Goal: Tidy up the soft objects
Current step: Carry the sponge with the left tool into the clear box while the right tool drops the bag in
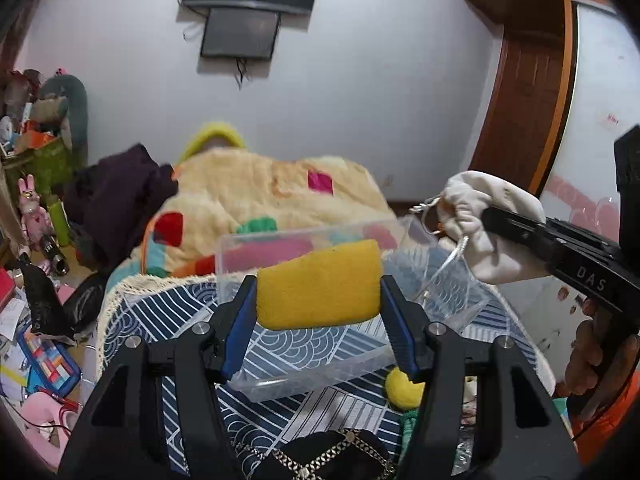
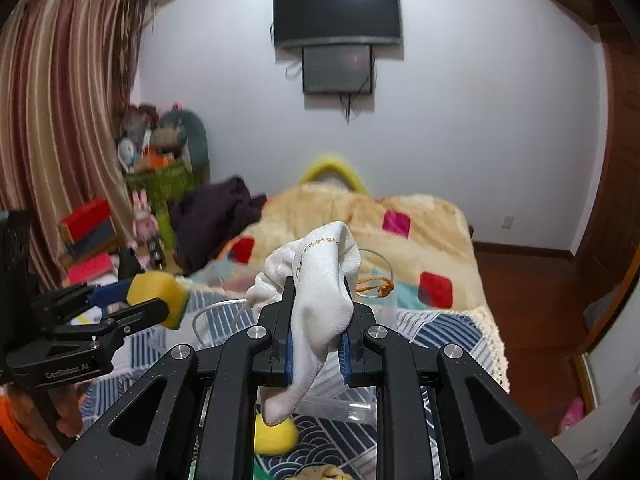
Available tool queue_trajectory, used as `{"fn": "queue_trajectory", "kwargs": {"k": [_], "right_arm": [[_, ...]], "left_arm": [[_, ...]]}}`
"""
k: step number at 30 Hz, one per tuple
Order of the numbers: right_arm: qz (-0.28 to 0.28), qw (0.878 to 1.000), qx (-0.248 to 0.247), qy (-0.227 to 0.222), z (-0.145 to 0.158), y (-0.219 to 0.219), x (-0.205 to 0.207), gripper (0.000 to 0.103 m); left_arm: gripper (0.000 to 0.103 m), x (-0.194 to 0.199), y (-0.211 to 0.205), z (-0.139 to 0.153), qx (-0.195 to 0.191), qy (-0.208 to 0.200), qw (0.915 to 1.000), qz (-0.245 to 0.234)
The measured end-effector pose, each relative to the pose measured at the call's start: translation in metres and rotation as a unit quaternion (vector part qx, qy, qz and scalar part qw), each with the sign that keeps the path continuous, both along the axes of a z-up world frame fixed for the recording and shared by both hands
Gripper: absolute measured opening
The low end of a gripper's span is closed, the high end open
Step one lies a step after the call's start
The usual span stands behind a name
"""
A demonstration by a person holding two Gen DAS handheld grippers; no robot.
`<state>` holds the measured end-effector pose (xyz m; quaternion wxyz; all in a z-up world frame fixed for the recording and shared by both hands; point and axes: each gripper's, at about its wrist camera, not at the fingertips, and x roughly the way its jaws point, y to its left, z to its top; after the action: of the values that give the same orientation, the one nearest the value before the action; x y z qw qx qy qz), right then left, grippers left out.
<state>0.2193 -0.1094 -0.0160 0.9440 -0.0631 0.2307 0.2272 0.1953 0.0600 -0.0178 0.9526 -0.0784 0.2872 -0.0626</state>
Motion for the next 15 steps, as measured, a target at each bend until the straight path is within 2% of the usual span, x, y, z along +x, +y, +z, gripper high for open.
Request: {"fn": "queue_trajectory", "kwargs": {"k": [7, 15], "right_arm": [[0.005, 0.997, -0.035, 0.068, -0.028, 0.005, 0.031, 0.015], [0.013, 0.991, -0.075, 0.113, -0.047, 0.014, 0.048, 0.016]], "left_arm": [[0.059, 0.04, -0.007, -0.031, 0.011, 0.074, 0.9971, -0.013], [0.06, 0.063, -0.018, -0.052, 0.05, 0.11, 0.9926, -0.01]]}}
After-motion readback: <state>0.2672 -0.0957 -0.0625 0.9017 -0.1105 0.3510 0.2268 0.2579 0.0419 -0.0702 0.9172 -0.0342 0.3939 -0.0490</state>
